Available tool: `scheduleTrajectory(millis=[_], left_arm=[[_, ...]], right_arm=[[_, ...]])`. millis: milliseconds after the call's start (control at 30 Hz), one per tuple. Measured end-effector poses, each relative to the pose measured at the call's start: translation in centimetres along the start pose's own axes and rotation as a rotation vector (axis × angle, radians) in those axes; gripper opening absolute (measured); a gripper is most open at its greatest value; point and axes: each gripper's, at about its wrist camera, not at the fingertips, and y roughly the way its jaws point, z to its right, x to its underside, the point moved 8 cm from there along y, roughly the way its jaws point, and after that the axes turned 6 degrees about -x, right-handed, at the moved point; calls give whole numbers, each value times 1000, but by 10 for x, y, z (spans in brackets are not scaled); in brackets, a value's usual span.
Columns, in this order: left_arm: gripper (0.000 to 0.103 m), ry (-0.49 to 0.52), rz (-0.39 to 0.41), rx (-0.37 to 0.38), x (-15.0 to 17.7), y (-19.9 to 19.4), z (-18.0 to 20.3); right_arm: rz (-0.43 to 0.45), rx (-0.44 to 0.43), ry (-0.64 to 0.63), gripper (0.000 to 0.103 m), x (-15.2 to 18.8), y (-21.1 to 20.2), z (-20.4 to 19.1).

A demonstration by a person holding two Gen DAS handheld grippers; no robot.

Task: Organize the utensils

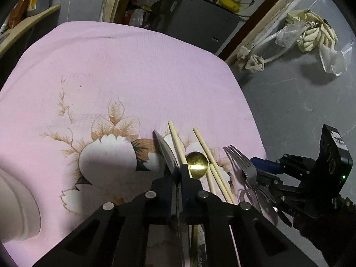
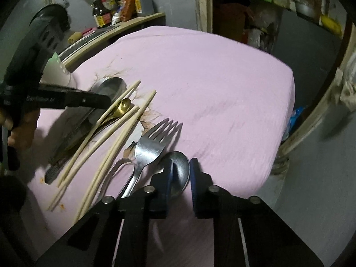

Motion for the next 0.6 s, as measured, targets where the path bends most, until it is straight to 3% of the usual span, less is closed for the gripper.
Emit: scheduleTrajectory(millis=[367,600], left_arm=[[1,20,75,29,9,-54,4],[1,26,64,43,17,-63,-8]], right_arm=[[54,6,240,1,15,-39,-8],[88,67,337,1,44,-45,-26]])
